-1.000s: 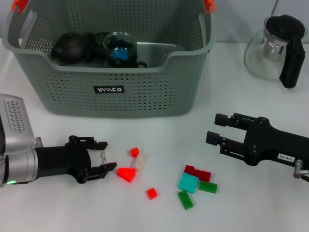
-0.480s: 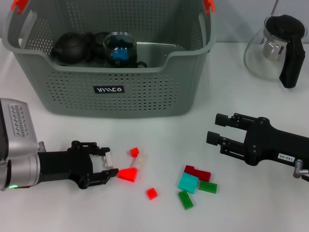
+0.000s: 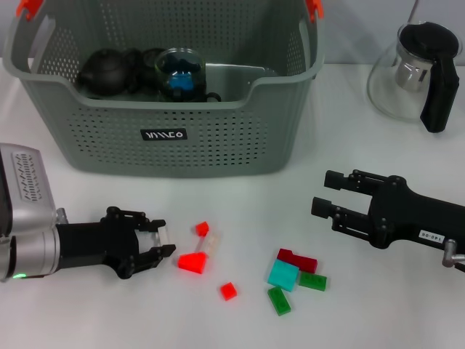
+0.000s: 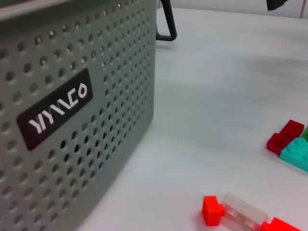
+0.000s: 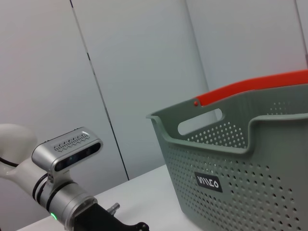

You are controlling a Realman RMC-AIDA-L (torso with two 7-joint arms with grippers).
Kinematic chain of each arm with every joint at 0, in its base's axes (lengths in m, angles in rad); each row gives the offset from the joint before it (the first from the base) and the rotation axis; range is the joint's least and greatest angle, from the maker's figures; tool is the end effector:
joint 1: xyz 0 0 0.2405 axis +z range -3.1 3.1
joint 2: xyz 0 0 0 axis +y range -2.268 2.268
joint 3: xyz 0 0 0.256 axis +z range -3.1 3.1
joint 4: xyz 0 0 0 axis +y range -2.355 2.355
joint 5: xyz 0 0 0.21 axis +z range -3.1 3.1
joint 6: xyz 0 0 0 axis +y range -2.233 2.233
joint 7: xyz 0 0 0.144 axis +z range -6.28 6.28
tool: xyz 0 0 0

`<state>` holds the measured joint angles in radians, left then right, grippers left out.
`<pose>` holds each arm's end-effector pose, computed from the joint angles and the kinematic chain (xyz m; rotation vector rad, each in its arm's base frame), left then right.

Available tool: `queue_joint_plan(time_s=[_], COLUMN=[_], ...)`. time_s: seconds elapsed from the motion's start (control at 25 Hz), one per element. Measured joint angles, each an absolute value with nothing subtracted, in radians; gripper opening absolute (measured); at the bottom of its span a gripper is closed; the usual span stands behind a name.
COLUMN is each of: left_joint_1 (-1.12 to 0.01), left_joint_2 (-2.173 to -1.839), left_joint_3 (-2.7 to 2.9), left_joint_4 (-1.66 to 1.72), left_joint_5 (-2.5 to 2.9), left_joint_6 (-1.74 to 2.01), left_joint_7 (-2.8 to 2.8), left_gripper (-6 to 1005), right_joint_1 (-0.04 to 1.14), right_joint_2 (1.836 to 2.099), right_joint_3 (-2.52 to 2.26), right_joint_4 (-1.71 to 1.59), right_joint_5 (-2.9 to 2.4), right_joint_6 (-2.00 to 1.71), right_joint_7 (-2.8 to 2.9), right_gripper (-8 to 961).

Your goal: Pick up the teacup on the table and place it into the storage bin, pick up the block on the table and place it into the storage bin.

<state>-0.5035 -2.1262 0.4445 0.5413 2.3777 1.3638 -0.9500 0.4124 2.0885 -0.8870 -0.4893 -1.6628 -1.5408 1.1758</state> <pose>-0.3281 0.2990 -0.0382 -2.7351 -0.3780 -0.2633 0.2705 0.2925 -0.0305 -2.6284 0.6204 0.9615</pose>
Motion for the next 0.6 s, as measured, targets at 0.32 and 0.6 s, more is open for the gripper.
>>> queue_joint_plan(time_s=[0.32, 0.6], left_joint_1=[-0.498, -0.532], left_joint_2=[-2.125, -2.073], left_joint_3=[0.426, 0.28], left_joint_4=[0.584, 0.629], left_joint_5=[2.367, 2.287], left_joint_6=[1.436, 1.865], left_joint_7=[-0.965, -0.992], left_gripper=[420, 425], right_joint_1=[0.415, 0.421], right_joint_2=[2.086, 2.087], right_joint_3=[-0.883, -0.884], right_joint_4=[-0.489, -0.489], right_joint_5=[-1.663, -1.663], right_joint_6=[-1.545, -1.545], right_joint_7=[1.176, 1.177], right_gripper=[627, 627])
